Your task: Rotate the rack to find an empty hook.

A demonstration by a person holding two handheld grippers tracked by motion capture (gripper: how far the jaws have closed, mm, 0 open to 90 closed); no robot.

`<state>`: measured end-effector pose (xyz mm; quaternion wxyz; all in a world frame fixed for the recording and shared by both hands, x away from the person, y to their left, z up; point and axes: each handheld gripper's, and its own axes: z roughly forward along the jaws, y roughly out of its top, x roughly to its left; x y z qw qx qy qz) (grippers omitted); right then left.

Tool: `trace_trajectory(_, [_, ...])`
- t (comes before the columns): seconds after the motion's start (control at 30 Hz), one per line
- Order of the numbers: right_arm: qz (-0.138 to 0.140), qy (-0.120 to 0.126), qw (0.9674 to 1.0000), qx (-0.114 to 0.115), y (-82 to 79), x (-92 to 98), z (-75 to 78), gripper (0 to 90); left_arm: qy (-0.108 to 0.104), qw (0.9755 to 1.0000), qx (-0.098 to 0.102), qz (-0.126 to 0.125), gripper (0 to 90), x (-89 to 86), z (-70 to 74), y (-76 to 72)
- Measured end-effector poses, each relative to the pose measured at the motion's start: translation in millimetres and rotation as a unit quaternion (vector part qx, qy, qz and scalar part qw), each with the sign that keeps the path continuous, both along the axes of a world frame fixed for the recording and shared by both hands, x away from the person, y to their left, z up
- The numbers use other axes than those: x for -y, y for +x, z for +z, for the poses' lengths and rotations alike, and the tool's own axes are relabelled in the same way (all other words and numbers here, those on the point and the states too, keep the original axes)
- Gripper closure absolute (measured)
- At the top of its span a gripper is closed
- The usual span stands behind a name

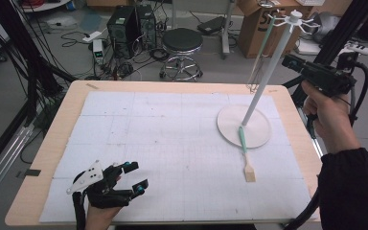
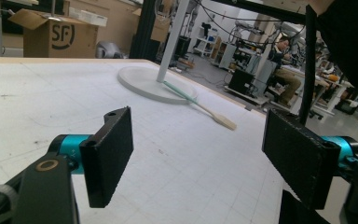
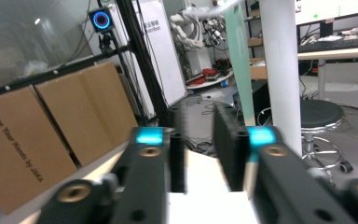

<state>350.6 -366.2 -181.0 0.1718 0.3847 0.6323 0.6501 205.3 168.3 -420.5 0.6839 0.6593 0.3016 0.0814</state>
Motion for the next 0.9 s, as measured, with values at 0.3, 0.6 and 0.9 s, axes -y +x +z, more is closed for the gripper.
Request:
trace_trajectory(0.3, [-0.014, -0.03, 0.9992, -0.024, -9.2, 3.5, -33.6, 38.9, 0.004, 1.0, 0.004, 0.006, 25.1, -0.4, 0.4, -0.8])
trace_trajectory(0.6, [-0.006, -0.031, 0.9987, -0.04, -21.9, 6.6, -76.3, 40.4, 0.003, 1.0, 0.003, 0.008, 25.1, -0.7, 0.5, -1.5])
trace_trajectory(0.9, [-0.006, -0.022, 0.9979, -0.06, -36.6, 9.9, -107.1, 40.5, 0.004, 1.0, 0.005, 0.007, 25.1, -0.2, 0.9, -1.9])
